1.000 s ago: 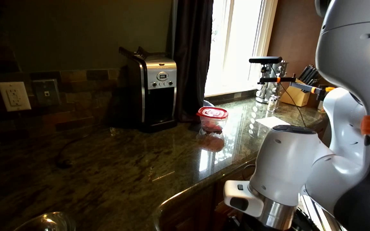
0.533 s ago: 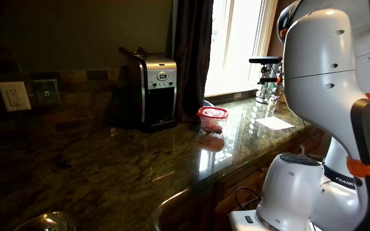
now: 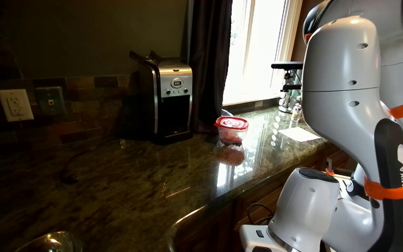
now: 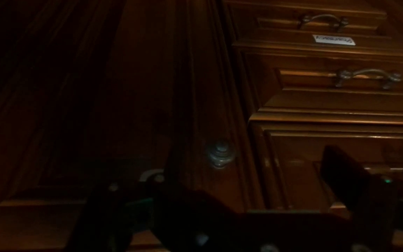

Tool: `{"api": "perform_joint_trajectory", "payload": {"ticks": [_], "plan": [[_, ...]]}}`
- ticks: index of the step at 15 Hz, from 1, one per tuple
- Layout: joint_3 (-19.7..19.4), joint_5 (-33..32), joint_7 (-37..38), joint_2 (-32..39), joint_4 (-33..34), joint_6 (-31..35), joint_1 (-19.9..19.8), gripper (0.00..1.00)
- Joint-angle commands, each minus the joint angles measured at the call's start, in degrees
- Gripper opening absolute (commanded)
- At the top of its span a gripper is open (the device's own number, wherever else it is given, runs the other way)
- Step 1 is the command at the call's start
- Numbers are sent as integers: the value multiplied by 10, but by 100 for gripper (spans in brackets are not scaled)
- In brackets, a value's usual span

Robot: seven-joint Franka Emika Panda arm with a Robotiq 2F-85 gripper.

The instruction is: Open the bottom cabinet door.

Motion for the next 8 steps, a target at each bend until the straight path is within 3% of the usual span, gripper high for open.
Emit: {"api": "perform_joint_trajectory", "payload": {"ticks": [1, 6, 8], "plan": [[-45, -19, 23, 46, 46, 24, 38, 100], [-54, -43, 34, 85, 97, 5, 42, 100], [-49, -58, 42, 98, 112, 3, 34, 92]]}}
